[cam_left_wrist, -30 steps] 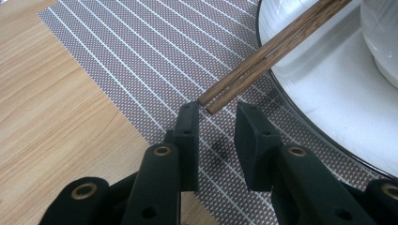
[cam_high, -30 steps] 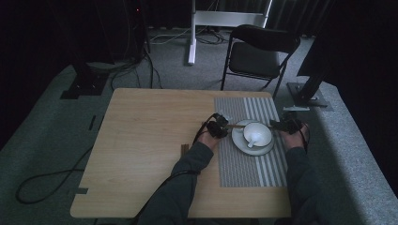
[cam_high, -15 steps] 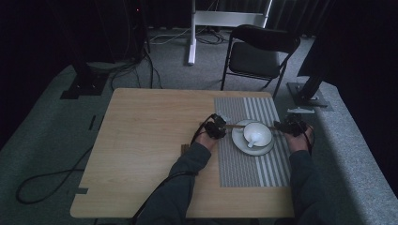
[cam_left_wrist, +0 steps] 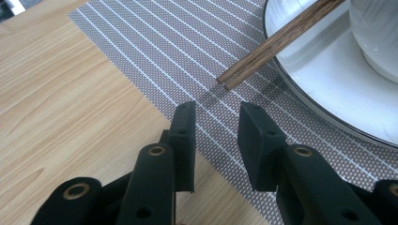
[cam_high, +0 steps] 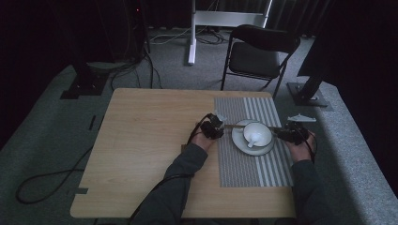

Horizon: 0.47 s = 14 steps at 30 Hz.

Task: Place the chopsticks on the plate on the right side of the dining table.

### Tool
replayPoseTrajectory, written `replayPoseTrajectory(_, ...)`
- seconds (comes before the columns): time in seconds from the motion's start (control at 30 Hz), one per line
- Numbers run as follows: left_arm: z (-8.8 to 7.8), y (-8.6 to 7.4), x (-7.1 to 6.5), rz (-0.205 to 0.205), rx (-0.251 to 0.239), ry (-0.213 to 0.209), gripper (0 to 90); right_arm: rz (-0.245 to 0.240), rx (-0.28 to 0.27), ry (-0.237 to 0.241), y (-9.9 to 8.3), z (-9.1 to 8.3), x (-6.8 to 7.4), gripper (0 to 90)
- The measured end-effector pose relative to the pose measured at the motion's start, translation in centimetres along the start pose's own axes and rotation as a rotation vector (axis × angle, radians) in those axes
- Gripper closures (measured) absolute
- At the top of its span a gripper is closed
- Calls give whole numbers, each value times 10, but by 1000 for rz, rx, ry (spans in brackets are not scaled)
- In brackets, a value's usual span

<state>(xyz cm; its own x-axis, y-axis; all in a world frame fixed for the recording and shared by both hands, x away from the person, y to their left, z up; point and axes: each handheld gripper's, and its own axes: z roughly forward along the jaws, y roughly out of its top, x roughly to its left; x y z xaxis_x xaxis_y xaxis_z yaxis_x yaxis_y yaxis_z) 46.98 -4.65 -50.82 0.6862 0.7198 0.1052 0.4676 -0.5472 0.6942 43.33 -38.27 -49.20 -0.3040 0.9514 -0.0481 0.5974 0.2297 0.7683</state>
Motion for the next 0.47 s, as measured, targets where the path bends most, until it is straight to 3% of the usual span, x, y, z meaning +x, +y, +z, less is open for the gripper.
replayPoseTrajectory(0.2,-4,-5,4,-12,6,-1,674,-16,-28,1,-2,-15,7,422)
replayPoseTrajectory(0.4,-12,-14,9,-23,5,6,671,-44,-102,23,2,-42,19,422)
replayPoseTrajectory(0.47,-18,-17,12,-28,1,11,665,-87,-142,59,7,-62,36,403)
